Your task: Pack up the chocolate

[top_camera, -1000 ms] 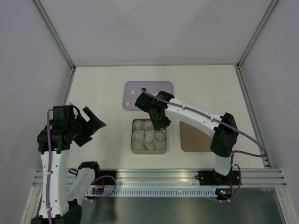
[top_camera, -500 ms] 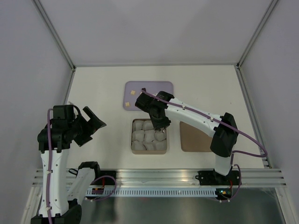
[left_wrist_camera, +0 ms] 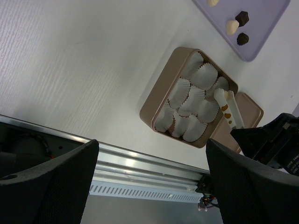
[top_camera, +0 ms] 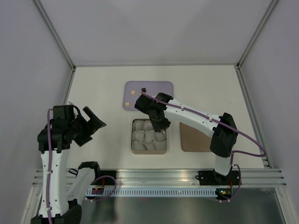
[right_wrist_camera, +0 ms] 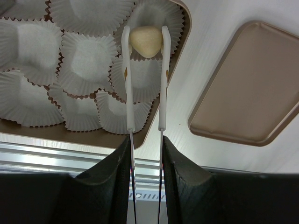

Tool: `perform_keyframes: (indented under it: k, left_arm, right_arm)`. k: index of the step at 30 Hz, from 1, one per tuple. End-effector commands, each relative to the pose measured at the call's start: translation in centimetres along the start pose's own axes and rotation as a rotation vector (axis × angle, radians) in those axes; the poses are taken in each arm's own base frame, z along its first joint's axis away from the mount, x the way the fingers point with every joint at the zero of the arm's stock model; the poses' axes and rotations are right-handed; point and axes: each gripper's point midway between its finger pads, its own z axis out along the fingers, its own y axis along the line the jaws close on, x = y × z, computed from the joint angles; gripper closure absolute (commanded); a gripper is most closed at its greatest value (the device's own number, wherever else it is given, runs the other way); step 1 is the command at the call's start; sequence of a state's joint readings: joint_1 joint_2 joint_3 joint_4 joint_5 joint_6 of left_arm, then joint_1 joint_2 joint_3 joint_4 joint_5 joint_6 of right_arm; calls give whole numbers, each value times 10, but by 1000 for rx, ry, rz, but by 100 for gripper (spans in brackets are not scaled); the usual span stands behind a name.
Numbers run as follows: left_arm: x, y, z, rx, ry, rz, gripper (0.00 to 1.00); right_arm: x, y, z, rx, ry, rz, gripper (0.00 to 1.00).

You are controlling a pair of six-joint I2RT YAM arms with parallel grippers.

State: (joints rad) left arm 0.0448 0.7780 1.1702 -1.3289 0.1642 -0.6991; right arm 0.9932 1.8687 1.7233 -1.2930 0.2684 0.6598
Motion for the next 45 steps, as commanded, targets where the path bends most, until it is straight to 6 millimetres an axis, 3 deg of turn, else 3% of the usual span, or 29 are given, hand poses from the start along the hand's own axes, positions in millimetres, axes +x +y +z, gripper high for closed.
perform_keyframes:
  k: [1, 27, 45]
  left_arm:
    - [5, -5, 0, 32, 25, -17, 0]
    - [4, 0, 5, 3, 32, -15, 0]
    - [0, 2, 7, -20, 28, 9, 0]
  right_arm:
    - [-1, 5, 5, 0, 1, -4, 92]
    - [-5, 5, 19, 52, 7, -6, 90]
    - [-6, 11, 27, 50, 15, -12, 79]
